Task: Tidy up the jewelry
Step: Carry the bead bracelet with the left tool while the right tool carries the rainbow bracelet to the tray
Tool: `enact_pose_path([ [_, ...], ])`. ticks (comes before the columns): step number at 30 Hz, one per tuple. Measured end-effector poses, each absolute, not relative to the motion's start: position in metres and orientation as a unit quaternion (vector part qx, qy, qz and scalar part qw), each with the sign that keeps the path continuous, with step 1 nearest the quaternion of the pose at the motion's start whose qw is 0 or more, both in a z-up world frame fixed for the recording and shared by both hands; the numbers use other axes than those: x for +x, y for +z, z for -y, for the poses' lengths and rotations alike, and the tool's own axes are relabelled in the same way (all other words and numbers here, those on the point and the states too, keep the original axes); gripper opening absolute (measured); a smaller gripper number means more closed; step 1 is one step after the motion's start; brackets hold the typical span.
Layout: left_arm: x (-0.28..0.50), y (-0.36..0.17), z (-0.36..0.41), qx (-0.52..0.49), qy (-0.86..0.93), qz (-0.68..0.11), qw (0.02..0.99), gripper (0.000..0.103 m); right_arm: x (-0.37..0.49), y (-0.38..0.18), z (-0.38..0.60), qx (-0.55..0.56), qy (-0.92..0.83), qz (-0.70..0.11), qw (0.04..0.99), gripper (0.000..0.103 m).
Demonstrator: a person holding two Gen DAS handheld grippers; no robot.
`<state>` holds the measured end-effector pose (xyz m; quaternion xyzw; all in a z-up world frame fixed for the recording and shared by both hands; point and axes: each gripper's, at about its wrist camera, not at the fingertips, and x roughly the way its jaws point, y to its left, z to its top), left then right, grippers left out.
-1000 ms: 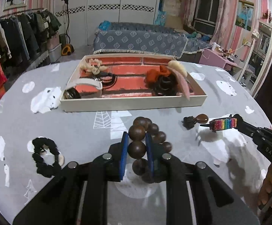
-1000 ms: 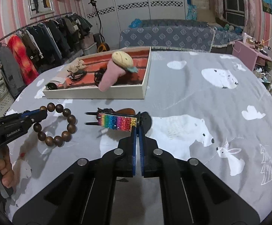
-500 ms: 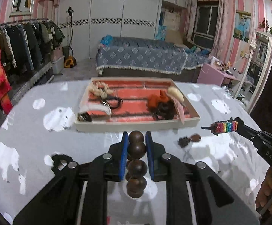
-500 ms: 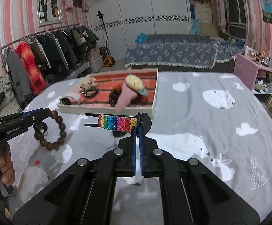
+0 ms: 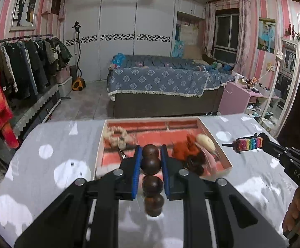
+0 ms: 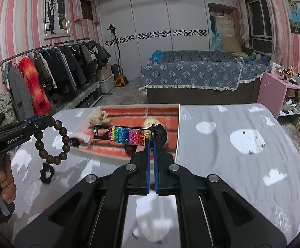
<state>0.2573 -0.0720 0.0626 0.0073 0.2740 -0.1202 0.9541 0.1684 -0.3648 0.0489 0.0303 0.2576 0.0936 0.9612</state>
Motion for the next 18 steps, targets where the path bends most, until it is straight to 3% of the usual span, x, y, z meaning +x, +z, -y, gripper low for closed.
enact_pose_path([
  [18,0.377,-0.013,0.049,-0.007,-0.076,-0.308,0.948,0.019,0.307,-0.002,0.356,0.036,0.057,-0.302,0.951,0.004],
])
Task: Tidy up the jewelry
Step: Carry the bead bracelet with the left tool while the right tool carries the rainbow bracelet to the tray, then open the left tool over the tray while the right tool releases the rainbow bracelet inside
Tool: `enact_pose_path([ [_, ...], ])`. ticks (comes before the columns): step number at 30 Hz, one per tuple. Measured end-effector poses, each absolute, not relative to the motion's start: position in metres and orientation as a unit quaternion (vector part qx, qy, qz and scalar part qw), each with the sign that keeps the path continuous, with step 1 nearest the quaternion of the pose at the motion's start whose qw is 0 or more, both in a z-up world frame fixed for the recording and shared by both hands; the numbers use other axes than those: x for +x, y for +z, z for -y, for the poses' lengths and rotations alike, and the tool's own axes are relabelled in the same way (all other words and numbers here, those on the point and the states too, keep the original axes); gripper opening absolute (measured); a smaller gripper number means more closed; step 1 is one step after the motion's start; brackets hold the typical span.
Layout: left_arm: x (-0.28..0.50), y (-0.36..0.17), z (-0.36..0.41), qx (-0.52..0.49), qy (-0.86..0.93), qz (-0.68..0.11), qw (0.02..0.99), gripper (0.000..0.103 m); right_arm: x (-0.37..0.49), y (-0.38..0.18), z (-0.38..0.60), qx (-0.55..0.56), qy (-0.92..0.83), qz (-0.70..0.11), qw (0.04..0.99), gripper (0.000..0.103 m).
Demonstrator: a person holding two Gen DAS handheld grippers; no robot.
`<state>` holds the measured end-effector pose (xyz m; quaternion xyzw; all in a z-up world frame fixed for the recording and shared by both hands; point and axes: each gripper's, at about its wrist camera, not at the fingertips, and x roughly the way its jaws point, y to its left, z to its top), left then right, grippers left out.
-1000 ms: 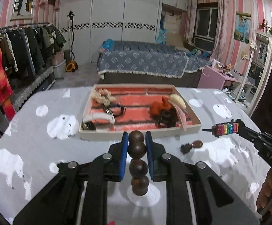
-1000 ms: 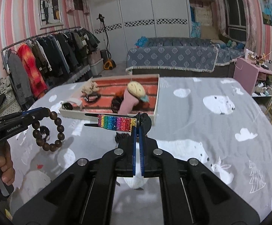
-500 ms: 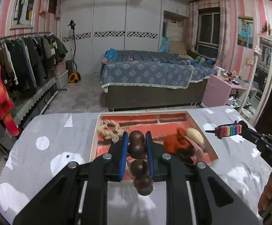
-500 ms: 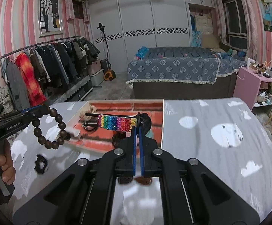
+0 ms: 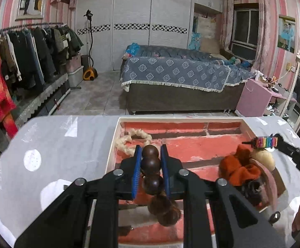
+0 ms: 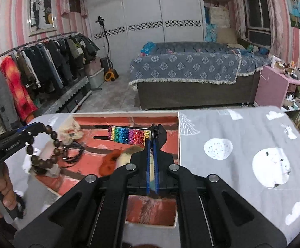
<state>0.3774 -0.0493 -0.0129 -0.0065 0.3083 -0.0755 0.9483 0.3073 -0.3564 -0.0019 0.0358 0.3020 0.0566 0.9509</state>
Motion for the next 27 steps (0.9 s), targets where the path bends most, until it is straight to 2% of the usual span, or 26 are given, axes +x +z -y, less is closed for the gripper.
enact_pose_path([
  [5,0.392,-0.039,0.045,-0.010,-0.071,-0.334,0.940,0.019,0.322,-0.026,0.358,0.029,0.058,-0.324,0.944,0.006],
  [11,0.393,-0.044,0.039,-0.016,-0.071,-0.347,0.935,0.019,0.327,-0.035,0.353,0.019,0.055,-0.338,0.939,0.012],
  [12,0.391,-0.042,0.038,-0.018,-0.073,-0.348,0.935,0.020,0.326,-0.036,0.354,0.019,0.054,-0.338,0.939,0.015],
  [14,0.384,-0.033,0.038,-0.025,-0.080,-0.342,0.936,0.025,0.324,-0.031,0.357,0.023,0.054,-0.335,0.940,0.036],
  [16,0.375,-0.020,0.040,-0.024,-0.083,-0.335,0.938,0.061,0.316,-0.020,0.361,0.031,0.064,-0.331,0.941,0.043],
  [18,0.360,-0.005,0.040,-0.022,-0.078,-0.314,0.946,0.065,0.297,0.004,0.361,0.032,0.072,-0.310,0.947,0.048],
  [20,0.341,0.012,0.040,-0.018,-0.079,-0.303,0.950,0.065,0.274,0.033,0.364,0.035,0.078,-0.277,0.957,0.060],
  [22,0.317,0.025,0.034,-0.011,-0.077,-0.289,0.954,0.069,0.247,0.058,0.370,0.046,0.083,-0.244,0.965,0.066],
  [26,0.265,0.040,0.009,0.002,-0.055,-0.267,0.962,0.071,0.195,0.071,0.376,0.048,0.078,-0.215,0.972,0.081],
  [27,0.246,0.039,-0.004,-0.002,-0.048,-0.265,0.963,0.071,0.183,0.068,0.379,0.049,0.072,-0.212,0.973,0.082],
])
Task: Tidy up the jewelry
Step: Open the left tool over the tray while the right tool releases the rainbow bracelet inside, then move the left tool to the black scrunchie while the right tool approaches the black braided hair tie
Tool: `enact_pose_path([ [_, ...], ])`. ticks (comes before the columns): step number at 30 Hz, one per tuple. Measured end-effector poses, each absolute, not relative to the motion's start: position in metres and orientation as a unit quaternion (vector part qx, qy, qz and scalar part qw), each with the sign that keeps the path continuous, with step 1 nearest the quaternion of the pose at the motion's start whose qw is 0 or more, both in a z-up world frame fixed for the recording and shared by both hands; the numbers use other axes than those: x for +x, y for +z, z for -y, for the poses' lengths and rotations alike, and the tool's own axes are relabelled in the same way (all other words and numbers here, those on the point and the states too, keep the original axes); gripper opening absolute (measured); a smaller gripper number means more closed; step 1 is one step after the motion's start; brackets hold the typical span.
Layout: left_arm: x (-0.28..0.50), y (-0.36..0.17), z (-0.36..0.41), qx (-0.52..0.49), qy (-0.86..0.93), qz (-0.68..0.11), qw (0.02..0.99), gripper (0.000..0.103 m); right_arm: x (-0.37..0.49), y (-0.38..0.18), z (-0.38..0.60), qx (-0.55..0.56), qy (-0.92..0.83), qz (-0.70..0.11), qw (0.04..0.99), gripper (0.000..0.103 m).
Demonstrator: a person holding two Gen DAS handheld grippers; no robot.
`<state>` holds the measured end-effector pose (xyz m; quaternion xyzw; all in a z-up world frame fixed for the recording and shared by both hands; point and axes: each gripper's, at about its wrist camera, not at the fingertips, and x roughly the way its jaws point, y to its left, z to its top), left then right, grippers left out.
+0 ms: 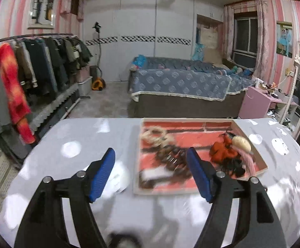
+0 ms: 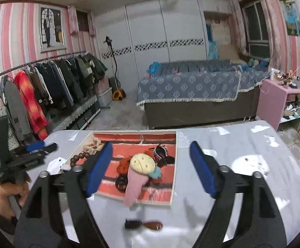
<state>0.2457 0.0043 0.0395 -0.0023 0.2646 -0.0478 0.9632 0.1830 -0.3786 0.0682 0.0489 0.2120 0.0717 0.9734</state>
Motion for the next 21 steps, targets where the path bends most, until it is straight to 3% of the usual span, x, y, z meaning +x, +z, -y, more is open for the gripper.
enact_pose_path([
  [8,0.143,0.002,-0.040,-0.028,-0.030,-0.251,0.967,0.071,0.089,0.013,0.382,0.056,0.042,-0.227,0.972,0.089],
  [15,0.110,-0.024,-0.009,0.040,-0.037,-0.233,0.971,0.072,0.062,-0.015,0.356,0.010,0.041,-0.228,0.973,0.089],
  [21,0.106,-0.033,-0.021,0.009,-0.030,-0.239,0.971,0.086,0.044,-0.029,0.356,0.017,0.030,-0.218,0.975,0.089],
])
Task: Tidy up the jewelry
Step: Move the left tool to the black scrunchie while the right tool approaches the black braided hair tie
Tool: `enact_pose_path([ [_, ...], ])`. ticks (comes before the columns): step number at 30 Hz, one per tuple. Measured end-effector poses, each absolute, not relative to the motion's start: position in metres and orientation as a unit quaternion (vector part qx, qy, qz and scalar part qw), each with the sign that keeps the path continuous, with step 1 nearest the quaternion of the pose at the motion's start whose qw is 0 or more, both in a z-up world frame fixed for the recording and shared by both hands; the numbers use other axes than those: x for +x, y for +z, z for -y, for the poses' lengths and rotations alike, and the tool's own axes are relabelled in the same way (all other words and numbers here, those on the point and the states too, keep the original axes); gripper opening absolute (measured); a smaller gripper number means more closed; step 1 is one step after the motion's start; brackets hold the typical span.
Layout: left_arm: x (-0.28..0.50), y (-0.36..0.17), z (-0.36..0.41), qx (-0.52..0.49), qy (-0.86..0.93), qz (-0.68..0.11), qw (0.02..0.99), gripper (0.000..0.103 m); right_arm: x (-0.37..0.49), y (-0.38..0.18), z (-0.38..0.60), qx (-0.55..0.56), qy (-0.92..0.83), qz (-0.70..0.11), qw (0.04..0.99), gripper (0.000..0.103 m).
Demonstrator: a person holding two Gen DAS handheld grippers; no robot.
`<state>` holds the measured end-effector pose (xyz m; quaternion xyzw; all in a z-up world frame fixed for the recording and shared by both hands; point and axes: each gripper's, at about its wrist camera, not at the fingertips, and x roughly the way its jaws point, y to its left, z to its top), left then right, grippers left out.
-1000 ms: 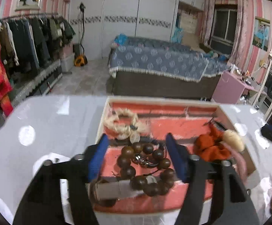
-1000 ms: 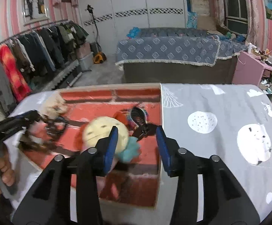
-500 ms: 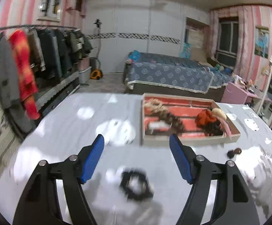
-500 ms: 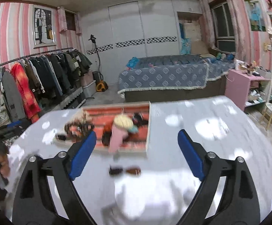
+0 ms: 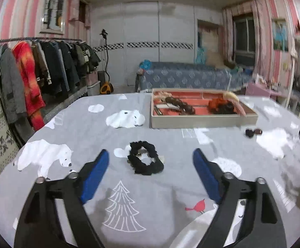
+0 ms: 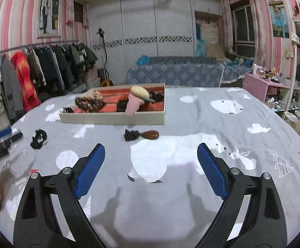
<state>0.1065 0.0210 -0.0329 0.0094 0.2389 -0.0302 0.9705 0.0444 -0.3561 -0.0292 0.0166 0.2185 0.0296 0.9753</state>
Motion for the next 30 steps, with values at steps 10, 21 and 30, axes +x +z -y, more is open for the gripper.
enact_pose_path([
  [10,0.121,-0.040,-0.042,-0.035,-0.006,-0.278,0.960,0.087,0.053,-0.035,0.348,-0.007,0.035,-0.241,0.970,0.091],
  [21,0.163,-0.046,-0.058,-0.024,0.007,-0.341,0.940,0.086,0.060,-0.038,0.343,-0.014,0.050,-0.258,0.965,0.091],
  [30,0.214,-0.061,-0.061,0.002,-0.004,-0.378,0.926,0.081,0.089,-0.040,0.342,0.016,0.059,-0.297,0.953,0.091],
])
